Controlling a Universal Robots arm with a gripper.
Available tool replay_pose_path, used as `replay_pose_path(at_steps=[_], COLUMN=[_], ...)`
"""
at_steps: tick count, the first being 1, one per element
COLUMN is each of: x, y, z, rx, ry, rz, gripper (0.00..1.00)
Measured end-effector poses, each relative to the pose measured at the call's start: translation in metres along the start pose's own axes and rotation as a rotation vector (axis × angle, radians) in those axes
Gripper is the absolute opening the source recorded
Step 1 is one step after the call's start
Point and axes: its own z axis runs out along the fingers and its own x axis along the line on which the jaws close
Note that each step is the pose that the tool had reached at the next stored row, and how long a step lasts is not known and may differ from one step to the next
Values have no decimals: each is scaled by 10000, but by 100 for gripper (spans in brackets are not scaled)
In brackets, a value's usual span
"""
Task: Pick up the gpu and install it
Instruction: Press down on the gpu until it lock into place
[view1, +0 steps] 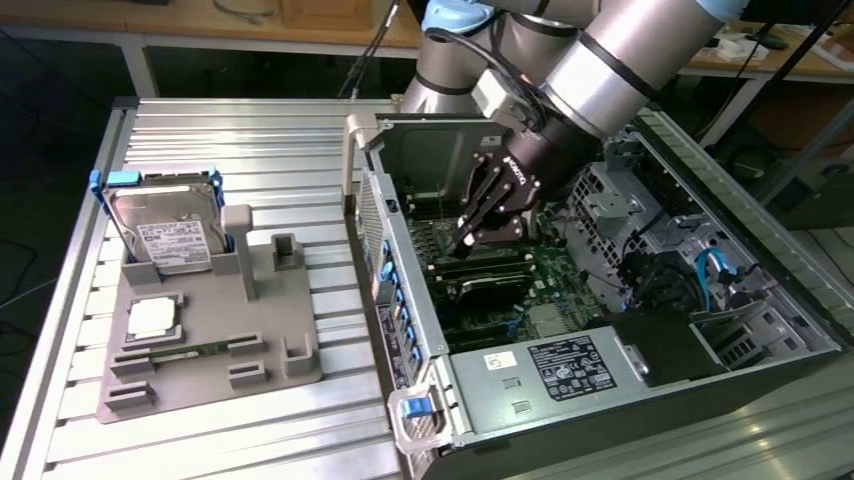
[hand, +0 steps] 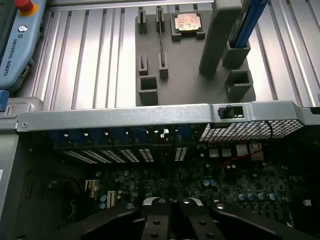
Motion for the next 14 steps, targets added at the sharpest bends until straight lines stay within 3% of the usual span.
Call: replay_pose_path(at_steps=[4, 7, 11, 14], x=[-2, -2, 0, 5], y=[5, 65, 213, 232], z=[48, 104, 189, 208], rx=[-10, -10, -10, -12], ry=[-1, -1, -6, -25], rz=[6, 7, 5, -5], gripper=[11, 11, 11, 11])
